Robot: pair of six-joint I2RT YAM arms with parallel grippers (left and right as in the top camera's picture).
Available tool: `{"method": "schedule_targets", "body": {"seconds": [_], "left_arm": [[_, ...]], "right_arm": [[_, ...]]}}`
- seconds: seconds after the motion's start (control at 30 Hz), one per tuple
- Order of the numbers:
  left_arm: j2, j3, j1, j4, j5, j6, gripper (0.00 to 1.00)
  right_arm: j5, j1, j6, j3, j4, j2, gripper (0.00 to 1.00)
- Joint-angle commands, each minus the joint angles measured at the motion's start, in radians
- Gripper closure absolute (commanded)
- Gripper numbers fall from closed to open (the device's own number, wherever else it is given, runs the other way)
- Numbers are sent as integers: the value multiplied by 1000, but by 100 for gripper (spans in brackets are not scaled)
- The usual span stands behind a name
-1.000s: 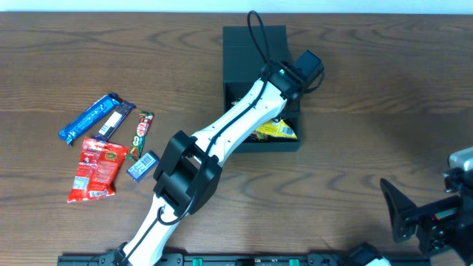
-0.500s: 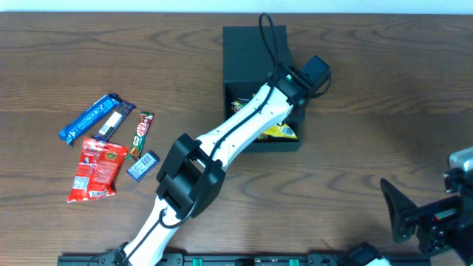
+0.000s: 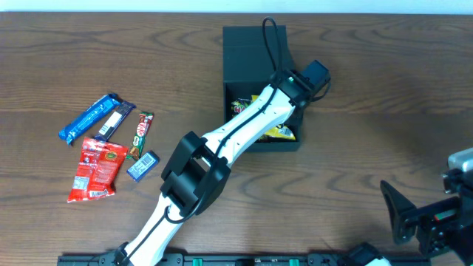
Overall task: Pack container
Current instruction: 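Press the yellow bag down into the box beside the Haribo bag, then open the left gripper and withdraw it to the snack pile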
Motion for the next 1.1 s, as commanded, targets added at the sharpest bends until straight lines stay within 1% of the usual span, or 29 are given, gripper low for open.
{"method": "schedule_targets", "body": {"seconds": [0.0,0.2,0.47,0.6,0.73,0.8,0.87,0.93,1.07], "left_arm": [[61,-23,2,-11,-11,7,94],[109,-24,1,-25,21,6,94],[121,-23,1,-24,88,-4,94],[121,-23,6,-19,209,-6,94],[120,-21,8,-21,231,-23,94],[111,-20,10,-23,222,-23,94],[91,-18,15,-23,183,-23,94],[61,-7,21,-24,126,-23,94],[-42,8,30,-24,-37,-23,94]], "right_arm": [[-3,4,14,-3,-4,3,1],[-3,4,17,-3,-5,3,1],[-3,4,17,-3,-4,3,1],[-3,4,18,-3,-4,3,1],[-3,4,23,-3,-5,3,1],[-3,4,24,-3,-5,3,1],[-3,4,24,-3,-5,3,1],[-3,4,24,-3,-5,3,1],[-3,4,24,-3,-5,3,1]]}}
